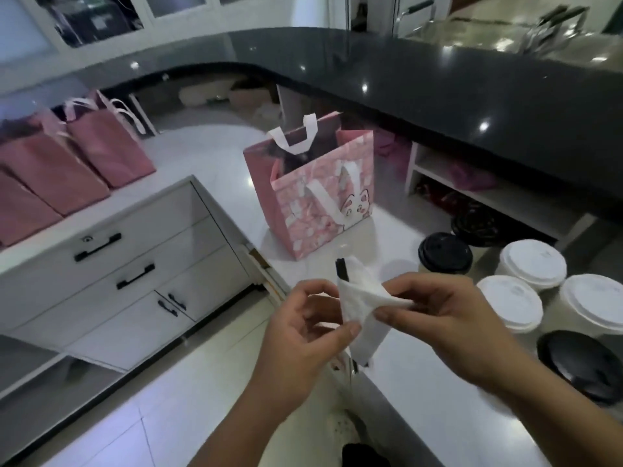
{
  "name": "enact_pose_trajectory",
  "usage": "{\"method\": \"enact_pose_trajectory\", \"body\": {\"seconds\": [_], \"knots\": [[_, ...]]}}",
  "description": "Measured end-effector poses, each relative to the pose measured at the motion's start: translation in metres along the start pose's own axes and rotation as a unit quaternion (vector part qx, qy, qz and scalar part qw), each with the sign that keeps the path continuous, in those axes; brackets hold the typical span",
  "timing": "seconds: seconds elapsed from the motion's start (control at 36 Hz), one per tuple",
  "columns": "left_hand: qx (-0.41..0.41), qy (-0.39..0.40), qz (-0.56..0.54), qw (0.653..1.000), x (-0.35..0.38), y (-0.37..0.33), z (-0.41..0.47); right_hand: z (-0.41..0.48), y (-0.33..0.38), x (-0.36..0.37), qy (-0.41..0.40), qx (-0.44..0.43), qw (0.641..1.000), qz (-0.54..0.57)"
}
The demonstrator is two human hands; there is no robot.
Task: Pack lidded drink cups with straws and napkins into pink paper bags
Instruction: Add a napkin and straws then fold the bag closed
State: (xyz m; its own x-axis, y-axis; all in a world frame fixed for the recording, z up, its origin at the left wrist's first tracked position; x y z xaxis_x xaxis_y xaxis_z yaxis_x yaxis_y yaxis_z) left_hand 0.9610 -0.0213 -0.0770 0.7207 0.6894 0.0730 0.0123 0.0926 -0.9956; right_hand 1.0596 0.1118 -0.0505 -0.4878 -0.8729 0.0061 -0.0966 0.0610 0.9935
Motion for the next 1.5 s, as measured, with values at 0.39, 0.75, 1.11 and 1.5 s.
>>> {"method": "enact_pose_trajectory", "body": {"seconds": [0.39, 0.75, 1.11, 1.5], "knots": [[0.143, -0.037, 0.218, 0.965, -0.085, -0.078, 0.181, 0.165, 0.1, -0.055, -0.001, -0.167, 0.978, -0.126], [0.035, 0.293, 0.518, 0.803, -0.097, -0.054, 0.382, 0.265, 0.157, -0.028, -0.044, -0.216, 0.948, -0.228], [0.076, 0.388, 0.32, 0.861, -0.139, -0.029, 0.461, 0.371, 0.104, 0.032, -0.034, -0.085, 0.87, -0.485], [0.084, 0.381, 0.227, 0.892, -0.161, -0.008, 0.495, 0.439, 0.033, 0.078, 0.009, -0.059, 0.692, -0.72]]}}
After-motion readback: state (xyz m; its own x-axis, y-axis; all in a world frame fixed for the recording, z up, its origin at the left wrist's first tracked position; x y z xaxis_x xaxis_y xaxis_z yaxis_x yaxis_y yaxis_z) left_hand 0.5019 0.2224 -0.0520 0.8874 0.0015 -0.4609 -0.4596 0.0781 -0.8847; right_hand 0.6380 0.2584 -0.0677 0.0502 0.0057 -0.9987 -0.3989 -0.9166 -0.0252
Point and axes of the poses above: each hand's wrist, its own z-axis towards the middle knuckle, its own x-axis out of the palm, y = z × x, the point moved 8 cm from there along z, towards the middle knuckle, and after that the axes turned 8 degrees about x, right-handed, at the moved point
